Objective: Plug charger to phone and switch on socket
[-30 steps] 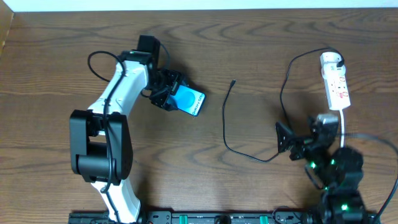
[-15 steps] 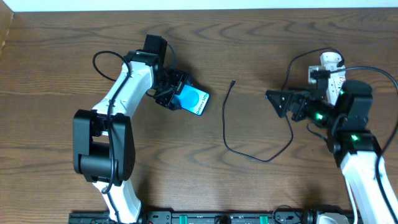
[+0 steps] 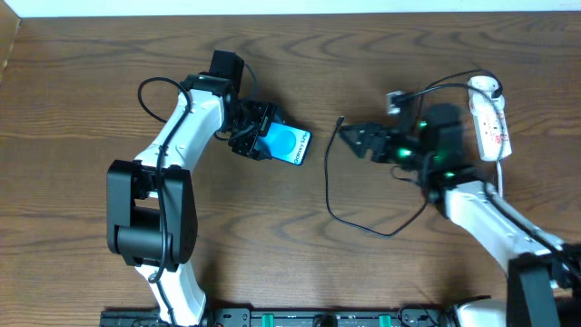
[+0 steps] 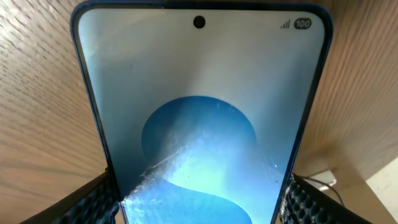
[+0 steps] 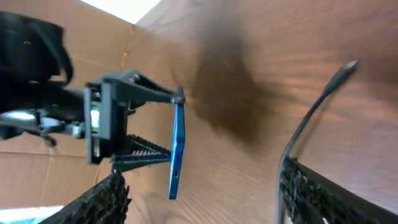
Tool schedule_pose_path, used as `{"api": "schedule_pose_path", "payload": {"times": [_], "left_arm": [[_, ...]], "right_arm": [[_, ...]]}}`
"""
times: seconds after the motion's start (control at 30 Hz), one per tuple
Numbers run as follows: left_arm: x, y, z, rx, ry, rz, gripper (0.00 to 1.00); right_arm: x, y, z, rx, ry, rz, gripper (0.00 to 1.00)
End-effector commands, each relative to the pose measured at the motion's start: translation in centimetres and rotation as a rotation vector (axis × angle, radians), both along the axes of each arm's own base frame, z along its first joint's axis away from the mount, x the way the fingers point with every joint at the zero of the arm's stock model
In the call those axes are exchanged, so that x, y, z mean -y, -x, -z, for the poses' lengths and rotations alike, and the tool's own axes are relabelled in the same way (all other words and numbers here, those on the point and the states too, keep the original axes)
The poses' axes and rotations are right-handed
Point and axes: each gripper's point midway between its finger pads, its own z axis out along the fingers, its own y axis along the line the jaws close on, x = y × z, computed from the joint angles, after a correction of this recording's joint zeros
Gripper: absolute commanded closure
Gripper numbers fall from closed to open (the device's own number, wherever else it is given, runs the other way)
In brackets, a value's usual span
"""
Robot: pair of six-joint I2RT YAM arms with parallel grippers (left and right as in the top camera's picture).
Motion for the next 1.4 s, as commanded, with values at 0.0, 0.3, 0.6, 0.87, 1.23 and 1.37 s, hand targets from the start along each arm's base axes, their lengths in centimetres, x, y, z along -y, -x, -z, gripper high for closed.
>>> {"api": "schedule_pose_path", "payload": {"times": [0.0, 0.3, 0.6, 0.87, 1.23, 1.37], "left_arm": [[0.9, -0.2, -2.1, 0.025, 0.061, 0.000, 0.31], [2.4, 0.4, -2.1, 0.024, 0.060, 0.040, 0.32], [4.2, 1.3, -2.1, 0.021, 0.061, 0.084, 0.31], [5.3, 1.9, -2.1, 0.020, 0.061, 0.113, 0.32], [6.2, 2.5, -2.2, 0.016, 0.076, 0.137, 0.32], [6.2, 2.5, -2.2, 0.015, 0.077, 0.137, 0.31]], "right_arm": [[-0.9, -0.9, 0.6, -0.044, -0.006, 0.080, 0.25], [-3.5, -0.2, 0.9, -0.046, 0.004, 0.085, 0.29], [-5.0, 0.7, 2.1, -0.057, 0.037, 0.072, 0.36], [-6.5, 1.5, 2.5, -0.039, 0.075, 0.076, 0.43], [-6.9, 1.5, 3.4, -0.031, 0.111, 0.103, 0.52], [-7.1, 1.5, 4.1, -0.049, 0.108, 0.103, 0.58]]}}
